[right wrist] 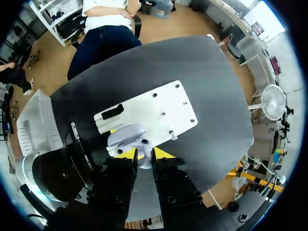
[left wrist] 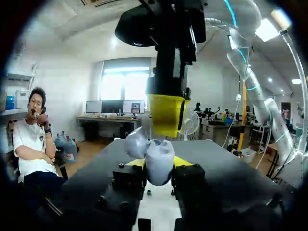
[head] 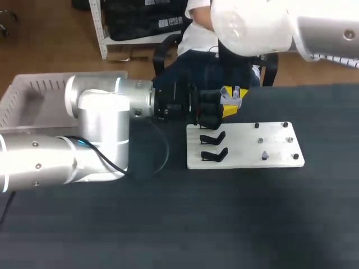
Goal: Pick up each earbud case from the left stands, insert the matching earbuds, close the lid, and place the case in the box.
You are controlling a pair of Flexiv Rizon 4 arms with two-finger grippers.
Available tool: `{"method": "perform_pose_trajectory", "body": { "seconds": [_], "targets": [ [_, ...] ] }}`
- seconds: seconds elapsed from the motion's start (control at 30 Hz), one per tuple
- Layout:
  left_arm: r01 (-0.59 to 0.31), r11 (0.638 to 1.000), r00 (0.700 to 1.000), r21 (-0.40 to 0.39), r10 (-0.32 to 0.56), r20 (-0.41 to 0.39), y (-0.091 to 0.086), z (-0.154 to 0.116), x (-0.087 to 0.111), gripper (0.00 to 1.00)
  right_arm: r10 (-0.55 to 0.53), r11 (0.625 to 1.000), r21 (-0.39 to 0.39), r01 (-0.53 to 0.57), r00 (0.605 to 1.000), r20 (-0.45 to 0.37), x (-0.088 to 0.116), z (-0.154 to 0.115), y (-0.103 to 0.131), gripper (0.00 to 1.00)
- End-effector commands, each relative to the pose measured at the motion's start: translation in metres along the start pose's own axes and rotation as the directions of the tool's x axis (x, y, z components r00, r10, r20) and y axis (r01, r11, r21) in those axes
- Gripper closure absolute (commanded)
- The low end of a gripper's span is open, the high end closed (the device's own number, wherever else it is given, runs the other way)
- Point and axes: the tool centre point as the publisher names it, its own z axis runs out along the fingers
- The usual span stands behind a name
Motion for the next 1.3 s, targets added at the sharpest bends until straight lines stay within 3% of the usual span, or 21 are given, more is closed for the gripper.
{"method": "perform_pose_trajectory", "body": {
  "seconds": [0.03,1.1,1.13,1.17,1.3],
  "targets": [
    [-0.004,1.0,1.0,-0.007,0.004,0.006,-0.002,0.0,0.001,1.0,0.002,1.0,0.001,-0.002,1.0,-0.002,0.0,0.001,0.0,1.0],
    [-0.004,1.0,1.0,-0.007,0.004,0.006,-0.002,0.0,0.001,1.0,0.004,1.0,0.013,-0.004,1.0,-0.014,-0.002,0.013,-0.001,1.0],
    [-0.004,1.0,1.0,-0.007,0.004,0.006,-0.002,0.0,0.001,1.0,0.004,1.0,0.014,-0.003,1.0,-0.014,-0.002,0.014,0.0,0.94],
    [-0.004,1.0,1.0,-0.007,0.004,0.006,-0.002,0.0,0.001,1.0,0.004,1.0,0.016,-0.003,1.0,-0.014,-0.002,0.014,0.0,0.79],
    [-0.004,1.0,1.0,-0.007,0.004,0.006,-0.002,0.0,0.001,1.0,-0.001,1.0,0.021,0.001,1.0,-0.012,-0.001,0.014,0.001,0.73]
  ]
}}
